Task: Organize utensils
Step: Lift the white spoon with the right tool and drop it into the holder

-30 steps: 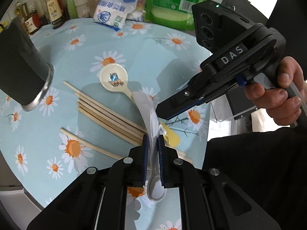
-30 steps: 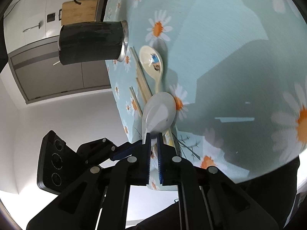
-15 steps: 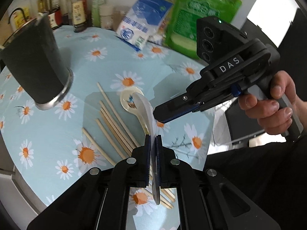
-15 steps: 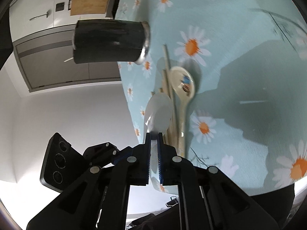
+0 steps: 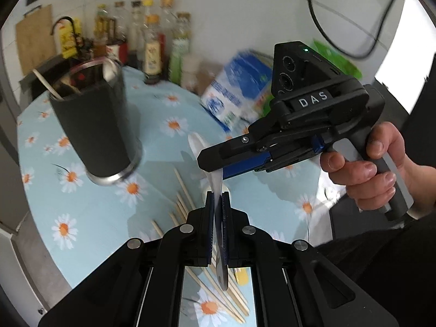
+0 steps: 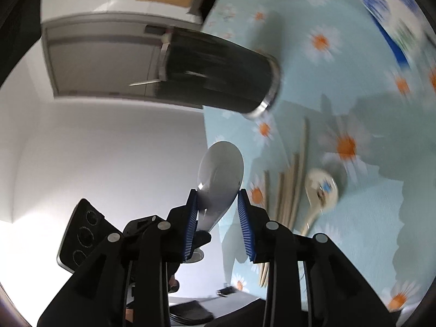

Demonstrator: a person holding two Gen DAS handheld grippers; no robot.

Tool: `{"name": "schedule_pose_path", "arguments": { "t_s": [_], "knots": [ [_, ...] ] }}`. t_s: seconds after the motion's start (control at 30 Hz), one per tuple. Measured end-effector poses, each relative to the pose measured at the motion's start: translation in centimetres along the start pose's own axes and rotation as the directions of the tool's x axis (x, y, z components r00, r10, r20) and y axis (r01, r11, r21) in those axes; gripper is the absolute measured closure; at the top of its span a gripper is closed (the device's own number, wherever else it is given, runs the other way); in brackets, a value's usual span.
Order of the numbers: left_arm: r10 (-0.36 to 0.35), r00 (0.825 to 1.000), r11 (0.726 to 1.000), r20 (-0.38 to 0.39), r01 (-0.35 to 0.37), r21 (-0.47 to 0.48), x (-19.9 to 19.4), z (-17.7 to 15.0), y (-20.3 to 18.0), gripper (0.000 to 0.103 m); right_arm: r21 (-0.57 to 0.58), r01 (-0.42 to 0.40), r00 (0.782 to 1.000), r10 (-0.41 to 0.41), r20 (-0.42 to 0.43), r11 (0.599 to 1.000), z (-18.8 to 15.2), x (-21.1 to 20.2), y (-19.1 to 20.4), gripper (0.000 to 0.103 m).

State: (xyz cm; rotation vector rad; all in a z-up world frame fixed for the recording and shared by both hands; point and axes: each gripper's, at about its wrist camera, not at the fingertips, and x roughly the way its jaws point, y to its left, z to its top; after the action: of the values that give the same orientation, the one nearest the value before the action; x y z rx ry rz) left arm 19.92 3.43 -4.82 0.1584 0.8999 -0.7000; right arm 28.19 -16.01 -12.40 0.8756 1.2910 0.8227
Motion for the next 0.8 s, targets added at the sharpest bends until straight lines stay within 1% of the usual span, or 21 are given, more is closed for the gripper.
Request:
{"name": "schedule_pose_path", "arguments": {
  "t_s": [0.13,0.2,0.3,0.4,0.43,0.53,0.63,0.73,0.8],
  "knots": [
    [0.028,0.995,0.997,0.091,-0.022,-0.069,-1.7,1.6,0.9,0.099,-0.124,0.010,1.000,-0.010,-0.002,0.992,2.1,-0.2,3.6,0.072],
    [0.056,0.990,0.996,0.132,-0.046,-0.077,-2.4,2.3,1.0,0.099,-0.176,0.009,1.000,-0.009,0.002,0.984,3.2,-0.2,5.2,0.072],
    [0.105,0.975,0.991,0.193,-0.087,-0.100,-3.2,3.4,1.3,0.099,-0.257,0.017,1.000,-0.016,0.006,0.966,4.9,-0.2,7.4,0.072],
    [0.132,0.963,0.987,0.234,-0.105,-0.124,-3.7,4.4,1.6,0.099,-0.329,0.032,0.999,-0.028,0.016,0.944,6.1,-0.4,9.4,0.072],
    [0.152,0.957,0.984,0.249,-0.122,-0.131,-3.8,4.8,1.6,0.099,-0.355,0.041,0.999,-0.036,0.022,0.934,6.4,-0.5,9.9,0.072],
    [0.180,0.946,0.977,0.270,-0.142,-0.156,-3.7,5.5,1.9,0.098,-0.403,0.064,0.998,-0.057,0.030,0.913,7.4,-0.4,11.2,0.072],
    [0.201,0.940,0.971,0.277,-0.154,-0.182,-3.7,6.2,2.3,0.098,-0.419,0.067,0.998,-0.059,0.034,0.905,8.7,-0.2,11.9,0.071],
    [0.222,0.933,0.967,0.285,-0.172,-0.187,-3.7,7.0,2.4,0.098,-0.433,0.074,0.997,-0.058,0.050,0.898,9.5,-0.6,12.2,0.069],
    [0.229,0.933,0.966,0.279,-0.181,-0.186,-3.5,7.5,2.5,0.098,-0.433,0.071,0.997,-0.054,0.053,0.899,10.1,-0.9,12.4,0.069]
  ]
}}
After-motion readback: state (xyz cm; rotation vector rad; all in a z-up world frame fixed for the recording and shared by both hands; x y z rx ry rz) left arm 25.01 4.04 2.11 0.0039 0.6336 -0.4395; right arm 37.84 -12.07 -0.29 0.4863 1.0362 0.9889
